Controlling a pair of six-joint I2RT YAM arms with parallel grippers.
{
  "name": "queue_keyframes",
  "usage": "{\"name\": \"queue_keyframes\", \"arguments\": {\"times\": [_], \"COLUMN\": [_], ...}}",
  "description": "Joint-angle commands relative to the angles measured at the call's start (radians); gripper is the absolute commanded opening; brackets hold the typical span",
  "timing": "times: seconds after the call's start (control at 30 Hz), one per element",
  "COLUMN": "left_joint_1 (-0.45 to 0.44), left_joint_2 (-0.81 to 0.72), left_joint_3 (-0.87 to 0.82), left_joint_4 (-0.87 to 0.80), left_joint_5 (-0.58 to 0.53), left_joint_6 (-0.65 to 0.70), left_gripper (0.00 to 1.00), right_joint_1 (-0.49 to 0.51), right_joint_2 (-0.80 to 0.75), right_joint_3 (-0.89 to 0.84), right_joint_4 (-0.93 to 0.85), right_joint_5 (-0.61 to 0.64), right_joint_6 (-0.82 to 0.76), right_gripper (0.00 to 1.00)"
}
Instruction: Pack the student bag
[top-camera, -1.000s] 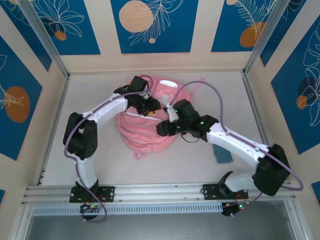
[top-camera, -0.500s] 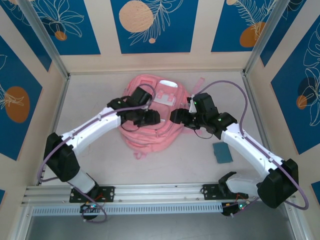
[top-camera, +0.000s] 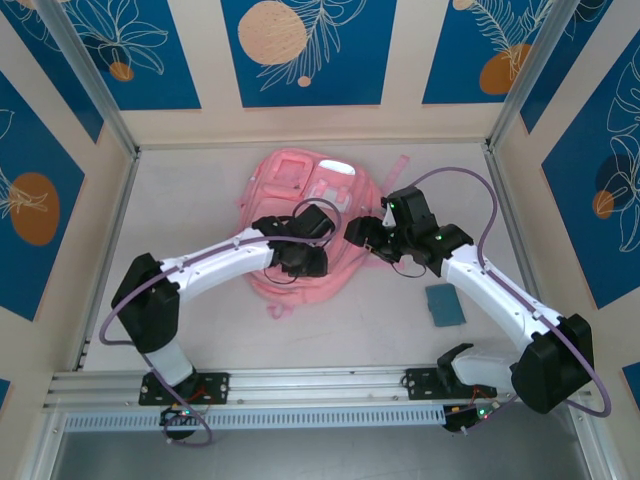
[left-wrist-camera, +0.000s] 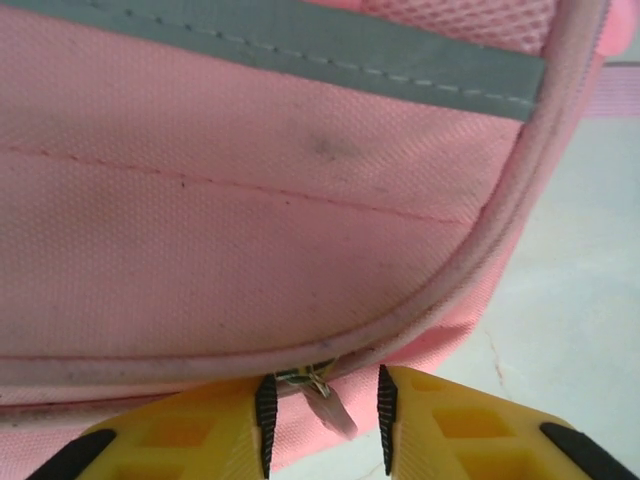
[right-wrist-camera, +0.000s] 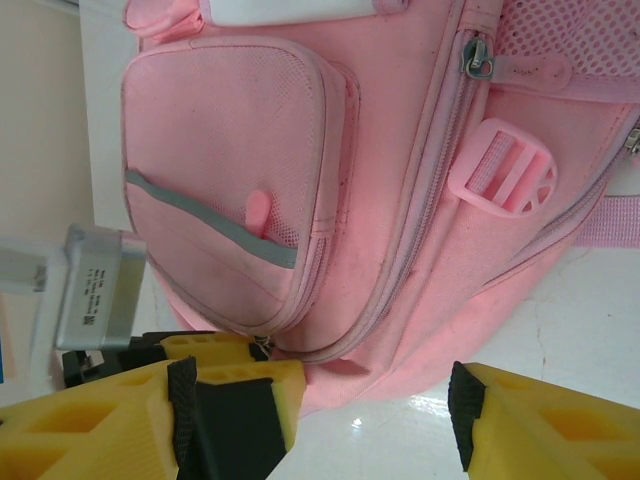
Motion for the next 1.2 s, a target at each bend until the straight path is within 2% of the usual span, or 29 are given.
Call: {"name": "queue_keyframes", "arguments": {"times": [0.0,0.2,0.33,0.53,0.67,0.73,0.8,0.93,1.07,1.17], "left_joint_1": [-0.006,-0.006,-0.005,-0.005,-0.006,-0.006,-0.006,-0.004,0.003,0.017], "left_joint_2": [0.012,0.015,0.0,-0.041,-0.076,-0.091,-0.096,-0.119,-0.176,-0.214], "left_joint_3": [0.017,0.006,-0.015,-0.061,-0.09,-0.099,-0.1,-0.127,-0.204,-0.261], "left_joint_4": [0.003,-0.02,0.005,0.073,0.102,0.111,0.102,0.066,0.084,0.133], "left_joint_5": [-0.094,-0.12,-0.104,-0.082,-0.091,-0.094,-0.103,-0.139,-0.15,-0.152], "left_joint_6": [0.002,0.016,0.042,0.068,0.066,0.067,0.071,0.073,0.09,0.139], "left_gripper": [0.29,0.1,0.0,0.0,0.0,0.0,0.0,0.0,0.0,0.0], "right_joint_1": [-0.005,-0.006,0.005,0.059,0.08,0.09,0.095,0.095,0.056,-0.017], "right_joint_2": [0.005,0.018,0.063,0.19,0.273,0.313,0.342,0.347,0.314,0.297], "right_joint_3": [-0.019,-0.028,-0.027,0.011,0.053,0.074,0.088,0.098,0.105,0.09], "right_joint_4": [-0.006,0.018,0.067,0.169,0.191,0.185,0.168,0.079,-0.036,-0.053], "right_joint_5": [-0.012,-0.032,-0.06,-0.088,-0.088,-0.089,-0.082,0.022,0.151,0.145], "right_joint_6": [0.017,0.046,0.119,0.229,0.24,0.238,0.234,0.17,0.072,-0.003], "right_gripper": [0.7,0.69,0.64,0.55,0.52,0.46,0.37,0.14,0.09,0.07]}}
